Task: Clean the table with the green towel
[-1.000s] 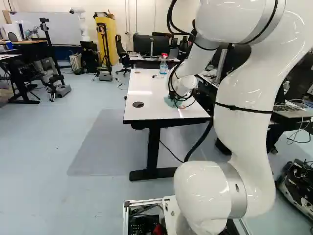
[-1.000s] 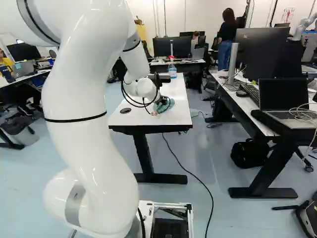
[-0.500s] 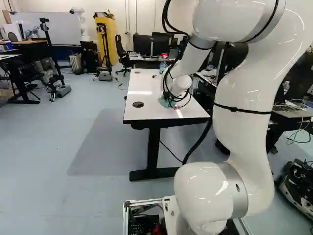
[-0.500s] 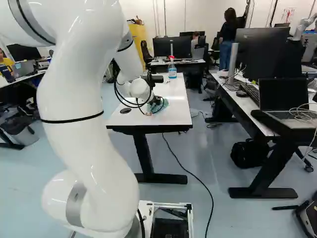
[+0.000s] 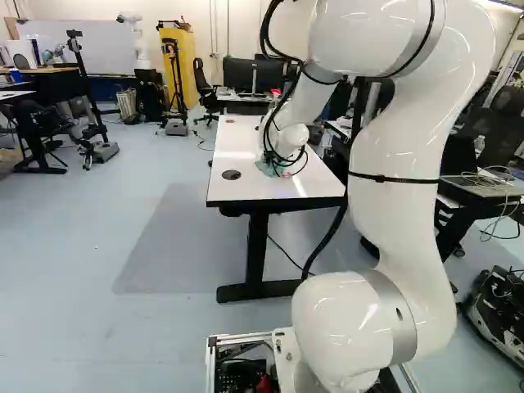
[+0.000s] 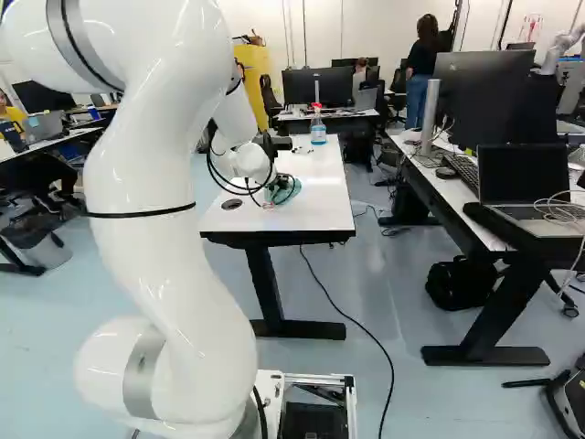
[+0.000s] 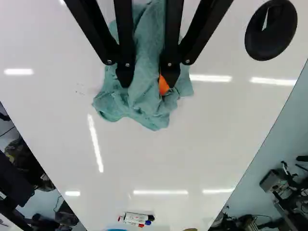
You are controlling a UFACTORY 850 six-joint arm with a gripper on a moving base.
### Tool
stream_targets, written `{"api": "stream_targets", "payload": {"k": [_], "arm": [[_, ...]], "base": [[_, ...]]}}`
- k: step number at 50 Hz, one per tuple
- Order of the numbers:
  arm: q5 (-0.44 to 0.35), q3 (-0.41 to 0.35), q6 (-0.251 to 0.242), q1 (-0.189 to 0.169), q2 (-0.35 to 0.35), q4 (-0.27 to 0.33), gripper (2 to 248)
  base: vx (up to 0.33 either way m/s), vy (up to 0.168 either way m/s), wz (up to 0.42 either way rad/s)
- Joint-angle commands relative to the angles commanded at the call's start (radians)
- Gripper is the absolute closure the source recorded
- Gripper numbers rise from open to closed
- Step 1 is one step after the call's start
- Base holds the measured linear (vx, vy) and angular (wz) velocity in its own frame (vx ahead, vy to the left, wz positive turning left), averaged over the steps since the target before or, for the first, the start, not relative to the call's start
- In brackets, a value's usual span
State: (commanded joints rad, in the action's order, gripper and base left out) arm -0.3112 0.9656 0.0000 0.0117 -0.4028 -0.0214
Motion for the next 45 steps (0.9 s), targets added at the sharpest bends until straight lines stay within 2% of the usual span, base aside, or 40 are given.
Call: {"api": "stream_targets", "payload": {"k": [25,45], "arm": [[0.0,0.137,0.0,-0.01,-0.106,0.0,187],[0.0,0.187,0.0,-0.055,-0.143,0.0,187]], "base": [[0.0,0.0,0.0],[0.0,0.0,0.0]]}}
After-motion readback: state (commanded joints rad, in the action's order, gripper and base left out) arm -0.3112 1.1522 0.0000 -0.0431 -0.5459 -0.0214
